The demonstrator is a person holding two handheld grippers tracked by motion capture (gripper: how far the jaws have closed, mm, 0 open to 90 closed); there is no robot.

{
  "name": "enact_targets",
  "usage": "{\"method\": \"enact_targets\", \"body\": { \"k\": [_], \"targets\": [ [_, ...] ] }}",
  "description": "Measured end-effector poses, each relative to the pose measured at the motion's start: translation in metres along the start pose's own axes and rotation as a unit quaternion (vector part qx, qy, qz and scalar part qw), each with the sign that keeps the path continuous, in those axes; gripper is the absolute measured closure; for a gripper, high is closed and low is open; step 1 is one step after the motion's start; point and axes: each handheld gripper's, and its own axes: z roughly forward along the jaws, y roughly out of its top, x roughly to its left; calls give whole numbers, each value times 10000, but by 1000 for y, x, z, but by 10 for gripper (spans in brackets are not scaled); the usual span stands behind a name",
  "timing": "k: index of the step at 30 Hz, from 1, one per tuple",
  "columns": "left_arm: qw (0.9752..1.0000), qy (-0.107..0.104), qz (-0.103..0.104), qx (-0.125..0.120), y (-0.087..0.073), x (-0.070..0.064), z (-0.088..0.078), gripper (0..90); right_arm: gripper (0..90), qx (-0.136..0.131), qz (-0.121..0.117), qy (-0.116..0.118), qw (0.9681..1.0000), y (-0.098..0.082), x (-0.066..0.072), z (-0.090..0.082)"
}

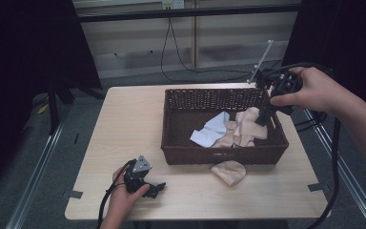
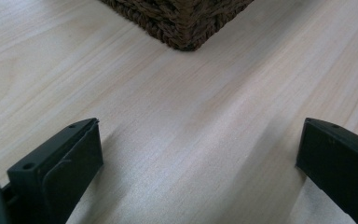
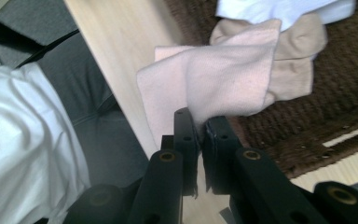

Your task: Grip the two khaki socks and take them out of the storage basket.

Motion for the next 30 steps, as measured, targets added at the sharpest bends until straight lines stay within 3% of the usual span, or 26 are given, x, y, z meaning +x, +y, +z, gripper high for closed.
{"method": "enact_targets", "body": {
  "k": [13,16,23,28,30],
  "targets": [
    [10000,-2,2,1,0,0,0,0,851,220,-520,203,9982,-3,29,35],
    [10000,0,4,0,0,0,0,0,850,236,-654,319,9971,0,37,52],
    [10000,0,5,-1,0,0,0,0,848,284,-898,424,9946,6,43,82],
    [10000,0,5,0,0,0,0,0,845,360,-911,453,9942,15,47,112],
    [10000,-1,2,-2,0,0,0,0,843,371,-961,456,9936,16,46,115]
  ]
}}
